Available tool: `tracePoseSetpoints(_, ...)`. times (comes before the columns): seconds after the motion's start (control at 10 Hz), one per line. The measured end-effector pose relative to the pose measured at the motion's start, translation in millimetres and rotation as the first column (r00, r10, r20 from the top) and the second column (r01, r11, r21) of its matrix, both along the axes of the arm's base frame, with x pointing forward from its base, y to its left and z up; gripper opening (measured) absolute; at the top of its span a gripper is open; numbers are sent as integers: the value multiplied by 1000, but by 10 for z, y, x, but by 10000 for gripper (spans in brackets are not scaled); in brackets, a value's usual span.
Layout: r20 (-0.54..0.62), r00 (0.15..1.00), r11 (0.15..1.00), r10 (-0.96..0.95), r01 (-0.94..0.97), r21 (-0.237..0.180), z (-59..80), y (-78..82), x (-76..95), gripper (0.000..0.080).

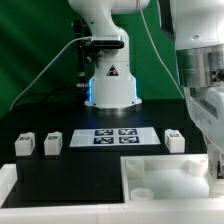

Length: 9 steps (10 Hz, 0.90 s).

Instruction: Assemble one leg

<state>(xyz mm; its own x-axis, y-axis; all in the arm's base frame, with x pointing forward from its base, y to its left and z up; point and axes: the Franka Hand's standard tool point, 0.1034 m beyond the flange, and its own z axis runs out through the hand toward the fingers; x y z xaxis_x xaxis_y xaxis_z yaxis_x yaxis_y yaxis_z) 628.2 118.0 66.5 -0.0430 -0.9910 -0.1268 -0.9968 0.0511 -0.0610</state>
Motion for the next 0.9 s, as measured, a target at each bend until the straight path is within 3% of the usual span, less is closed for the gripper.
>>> tracePoseSetpoints(0.1,16,988,988,156,-156,-16,-6,34,-26,617)
tracePoseSetpoints(0.2,31,938,938,346,-344,-42,-33,75,-61,617)
tracePoseSetpoints(0.3,36,836,836,547,-544,-78,-37,108,-71,643)
tracePoseSetpoints(0.4,38,821,821,569,-565,-80,-37,91,-67,648)
tracePoseSetpoints(0.7,42,588,588,808,-800,-120,-37,65,-62,649)
tracePoseSetpoints(0.9,-27,151,144,988,-974,-173,10,64,46,649)
